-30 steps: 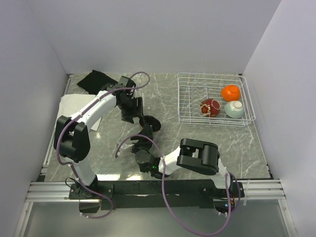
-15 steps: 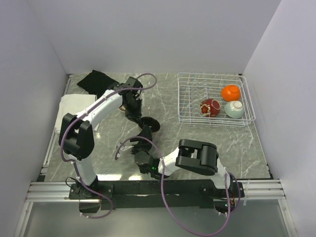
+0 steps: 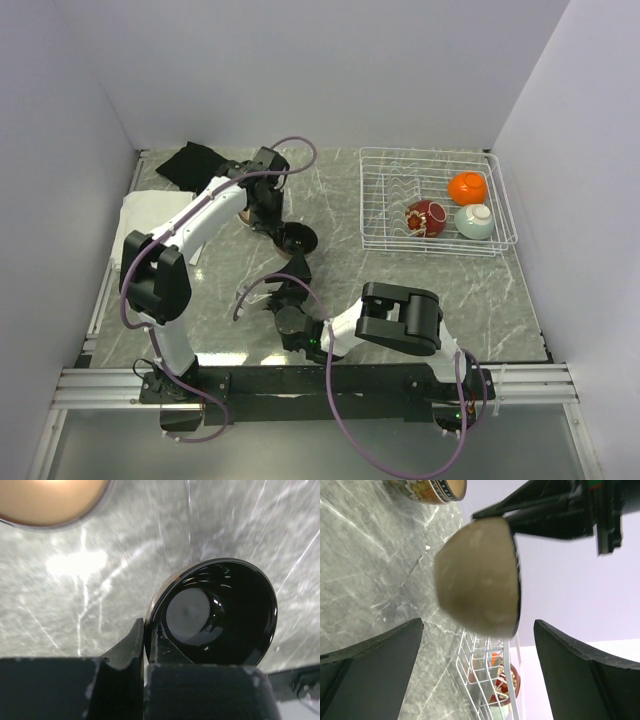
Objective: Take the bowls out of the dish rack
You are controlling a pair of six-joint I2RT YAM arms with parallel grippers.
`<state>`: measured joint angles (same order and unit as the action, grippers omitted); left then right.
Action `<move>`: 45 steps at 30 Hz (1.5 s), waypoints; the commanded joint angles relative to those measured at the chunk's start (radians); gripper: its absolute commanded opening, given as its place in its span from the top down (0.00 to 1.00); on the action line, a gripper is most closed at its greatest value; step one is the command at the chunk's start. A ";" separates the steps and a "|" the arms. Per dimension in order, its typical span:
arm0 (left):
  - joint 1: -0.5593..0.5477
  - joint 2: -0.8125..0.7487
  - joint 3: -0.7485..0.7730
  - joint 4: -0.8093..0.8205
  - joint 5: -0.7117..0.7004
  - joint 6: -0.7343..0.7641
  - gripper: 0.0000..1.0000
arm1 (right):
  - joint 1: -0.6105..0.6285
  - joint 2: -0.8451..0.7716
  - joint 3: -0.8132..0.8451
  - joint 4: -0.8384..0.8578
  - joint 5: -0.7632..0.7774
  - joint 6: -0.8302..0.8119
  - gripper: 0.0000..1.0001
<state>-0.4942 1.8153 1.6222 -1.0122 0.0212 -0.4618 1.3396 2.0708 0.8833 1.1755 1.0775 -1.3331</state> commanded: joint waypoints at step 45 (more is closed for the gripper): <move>0.263 -0.096 -0.251 0.678 -0.162 -0.204 0.99 | -0.152 -0.719 -0.063 -1.355 -0.530 1.551 0.00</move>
<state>-0.2329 1.7248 1.3808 -0.4805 -0.1509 -0.6231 1.2125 1.4178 0.8349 -0.1589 0.5827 0.1413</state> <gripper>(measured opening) 0.052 0.995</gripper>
